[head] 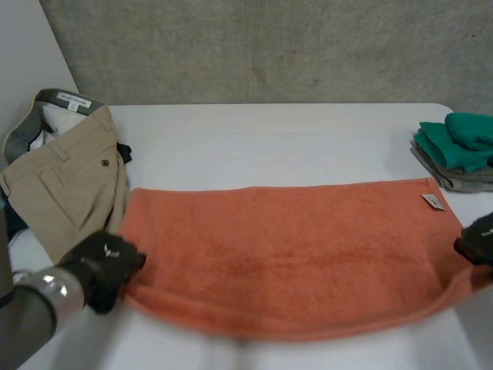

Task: Fold the laundry.

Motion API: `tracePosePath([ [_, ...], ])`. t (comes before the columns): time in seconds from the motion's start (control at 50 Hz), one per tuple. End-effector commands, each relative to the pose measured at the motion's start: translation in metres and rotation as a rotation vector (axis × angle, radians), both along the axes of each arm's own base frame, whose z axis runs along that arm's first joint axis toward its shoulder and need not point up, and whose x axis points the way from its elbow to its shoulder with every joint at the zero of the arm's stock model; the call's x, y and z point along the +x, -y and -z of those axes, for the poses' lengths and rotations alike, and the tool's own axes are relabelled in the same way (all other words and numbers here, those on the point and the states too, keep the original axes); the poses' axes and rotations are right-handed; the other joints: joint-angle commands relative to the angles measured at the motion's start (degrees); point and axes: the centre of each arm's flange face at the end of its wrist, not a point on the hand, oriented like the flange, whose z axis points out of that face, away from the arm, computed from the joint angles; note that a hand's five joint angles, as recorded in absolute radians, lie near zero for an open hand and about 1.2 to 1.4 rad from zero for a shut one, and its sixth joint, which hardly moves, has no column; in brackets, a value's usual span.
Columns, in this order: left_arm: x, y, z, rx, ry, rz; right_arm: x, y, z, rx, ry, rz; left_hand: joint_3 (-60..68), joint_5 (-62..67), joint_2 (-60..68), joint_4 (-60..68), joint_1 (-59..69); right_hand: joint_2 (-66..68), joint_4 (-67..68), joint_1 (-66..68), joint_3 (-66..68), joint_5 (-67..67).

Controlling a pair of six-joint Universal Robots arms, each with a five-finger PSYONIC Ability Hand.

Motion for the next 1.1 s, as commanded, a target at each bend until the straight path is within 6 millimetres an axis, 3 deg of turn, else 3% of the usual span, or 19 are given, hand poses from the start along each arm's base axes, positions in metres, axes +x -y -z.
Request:
tracePosePath([
  [0.02, -0.029, 0.067, -0.004, -0.233, -0.033, -0.024, 0.024, 0.042, 0.005, -0.137, 0.048, 0.035, 11.6, 13.3, 11.4, 11.3, 16.5, 12.4, 11.0, 14.8, 11.4, 13.6],
  [0.06, -0.035, 0.087, -0.008, -0.304, -0.028, -0.049, 0.038, 0.061, -0.008, -0.226, 0.036, 0.050, 11.6, 13.3, 11.4, 11.3, 16.5, 12.4, 11.0, 14.8, 11.4, 13.6],
  [0.1, -0.048, 0.121, -0.024, -0.449, -0.052, -0.094, 0.051, 0.076, -0.023, -0.322, 0.050, 0.050, 11.6, 13.3, 11.4, 11.3, 16.5, 12.4, 11.0, 14.8, 11.4, 13.6],
  [0.14, -0.055, 0.143, -0.039, -0.552, -0.073, -0.117, 0.071, 0.098, -0.053, -0.509, 0.113, 0.036, 11.6, 13.3, 11.4, 11.3, 16.5, 12.4, 11.0, 14.8, 11.4, 13.6],
  [0.16, -0.062, 0.166, -0.059, -0.670, -0.096, -0.131, 0.077, 0.105, -0.065, -0.581, 0.142, 0.029, 11.6, 13.3, 11.4, 11.3, 16.5, 12.4, 11.0, 14.8, 11.4, 13.6],
  [0.2, -0.068, 0.181, -0.079, -0.773, -0.126, -0.134, 0.083, 0.126, -0.104, -0.815, 0.228, 0.030, 11.6, 13.3, 11.4, 11.3, 16.5, 12.4, 11.0, 14.8, 11.4, 13.6],
  [0.22, -0.073, 0.194, -0.105, -0.896, -0.167, -0.143, 0.083, 0.132, -0.117, -0.893, 0.262, 0.033, 11.6, 13.3, 11.4, 11.3, 16.5, 12.4, 11.0, 14.8, 11.4, 13.6],
  [0.3, -0.076, 0.208, -0.159, -1.157, -0.278, -0.177, 0.085, 0.145, -0.168, -1.220, 0.441, 0.026, 11.6, 13.3, 11.4, 11.3, 16.5, 12.4, 11.0, 14.8, 11.4, 13.6],
  [0.38, -0.075, 0.210, -0.179, -1.277, -0.339, -0.195, 0.086, 0.144, -0.186, -1.333, 0.510, 0.002, 11.6, 13.3, 11.4, 11.3, 16.5, 12.4, 11.0, 14.8, 11.4, 13.6],
  [0.44, -0.078, 0.207, -0.172, -1.256, -0.342, -0.185, 0.089, 0.144, -0.181, -1.299, 0.508, -0.002, 11.6, 13.3, 11.4, 11.3, 16.5, 12.4, 11.0, 14.8, 11.4, 13.6],
  [0.5, -0.078, 0.205, -0.150, -1.183, -0.324, -0.174, 0.090, 0.144, -0.171, -1.244, 0.500, 0.003, 11.6, 13.3, 11.4, 11.3, 16.5, 12.4, 11.0, 14.8, 11.4, 13.6],
  [0.58, -0.076, 0.201, -0.119, -1.089, -0.317, -0.162, 0.090, 0.147, -0.138, -1.099, 0.483, 0.025, 11.6, 13.3, 11.4, 11.3, 16.5, 12.4, 11.0, 14.8, 11.4, 13.6],
  [0.72, -0.072, 0.186, -0.048, -0.886, -0.280, -0.145, 0.093, 0.146, -0.056, -0.800, 0.438, 0.033, 11.6, 13.3, 11.4, 11.3, 16.5, 12.4, 11.0, 14.8, 11.4, 13.6],
  [0.74, -0.072, 0.183, -0.041, -0.863, -0.276, -0.142, 0.093, 0.144, -0.036, -0.729, 0.427, 0.032, 11.6, 13.3, 11.4, 11.3, 16.5, 12.4, 11.0, 14.8, 11.4, 13.6],
  [0.82, -0.068, 0.169, 0.002, -0.741, -0.234, -0.139, 0.091, 0.132, 0.007, -0.556, 0.397, 0.038, 11.6, 13.3, 11.4, 11.3, 16.5, 12.4, 11.0, 14.8, 11.4, 13.6],
  [0.84, -0.066, 0.162, 0.016, -0.694, -0.212, -0.134, 0.090, 0.130, 0.012, -0.528, 0.391, 0.043, 11.6, 13.3, 11.4, 11.3, 16.5, 12.4, 11.0, 14.8, 11.4, 13.6],
  [0.92, -0.056, 0.136, 0.038, -0.595, -0.161, -0.130, 0.072, 0.119, 0.027, -0.404, 0.358, 0.096, 11.6, 13.3, 11.4, 11.3, 16.5, 12.4, 11.0, 14.8, 11.4, 13.6],
  [0.98, -0.047, 0.116, 0.031, -0.564, -0.136, -0.127, 0.051, 0.107, 0.029, -0.311, 0.299, 0.136, 11.6, 13.3, 11.4, 11.3, 16.5, 12.4, 11.0, 14.8, 11.4, 13.6],
  [1.1, -0.021, 0.046, 0.027, -0.321, -0.005, -0.099, 0.020, 0.070, 0.015, -0.148, 0.094, 0.107, 11.6, 13.3, 11.4, 11.3, 16.5, 12.4, 11.0, 14.8, 11.4, 13.6],
])
